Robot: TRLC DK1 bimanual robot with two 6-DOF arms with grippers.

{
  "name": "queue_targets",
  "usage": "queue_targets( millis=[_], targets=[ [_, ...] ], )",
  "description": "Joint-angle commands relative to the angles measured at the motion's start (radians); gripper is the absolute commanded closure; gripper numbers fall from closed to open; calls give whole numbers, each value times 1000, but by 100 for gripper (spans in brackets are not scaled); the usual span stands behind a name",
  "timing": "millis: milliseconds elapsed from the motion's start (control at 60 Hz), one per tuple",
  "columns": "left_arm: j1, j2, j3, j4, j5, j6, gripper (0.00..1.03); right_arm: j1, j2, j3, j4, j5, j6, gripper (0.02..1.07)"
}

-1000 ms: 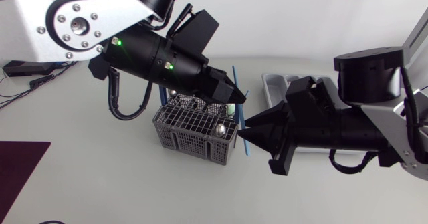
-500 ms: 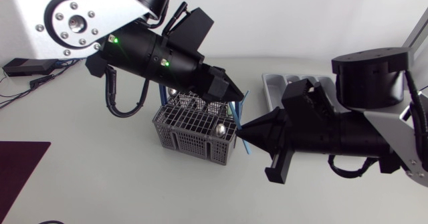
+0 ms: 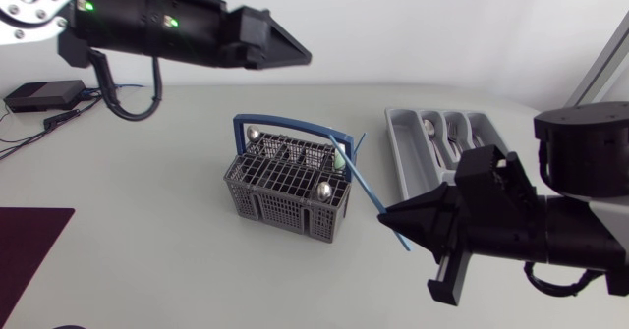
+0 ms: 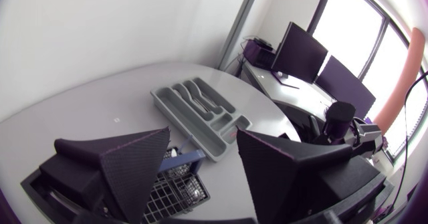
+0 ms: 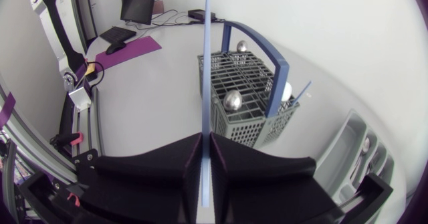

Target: Unload the cutlery basket into the drawer organizer.

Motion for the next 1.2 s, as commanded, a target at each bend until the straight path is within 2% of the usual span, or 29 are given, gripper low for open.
queue_targets(
  millis=[0, 117, 200, 333, 483, 583, 767, 950, 1183],
  targets=[
    [44, -45, 39, 20, 7, -46, 18, -42, -42, -48, -29, -3, -33, 97],
    [91, -49, 45, 8, 13, -40, 19, -142, -87, -57, -69, -37, -53, 97],
    [105, -49, 45, -38, 13, 3, 19, -223, -99, -57, -77, -60, -56, 97],
    [95, -60, 16, -129, 15, 114, 18, -353, -84, -51, -71, -89, -53, 97],
    [59, -78, -47, -206, 13, 226, 19, -471, 7, -29, 0, -88, 1, 97],
    [35, -81, -84, -252, 13, 289, 19, -527, 119, 7, 58, -63, 62, 97],
    [-34, -83, -168, -284, 13, 378, 19, -533, 379, 78, 190, 53, 165, 97],
    [-91, -68, -223, -284, 10, 428, 19, -508, 614, 196, 235, 155, 239, 97],
    [-132, -17, -243, -284, 9, 471, 18, -458, 844, 339, 233, 259, 309, 96]
  ],
)
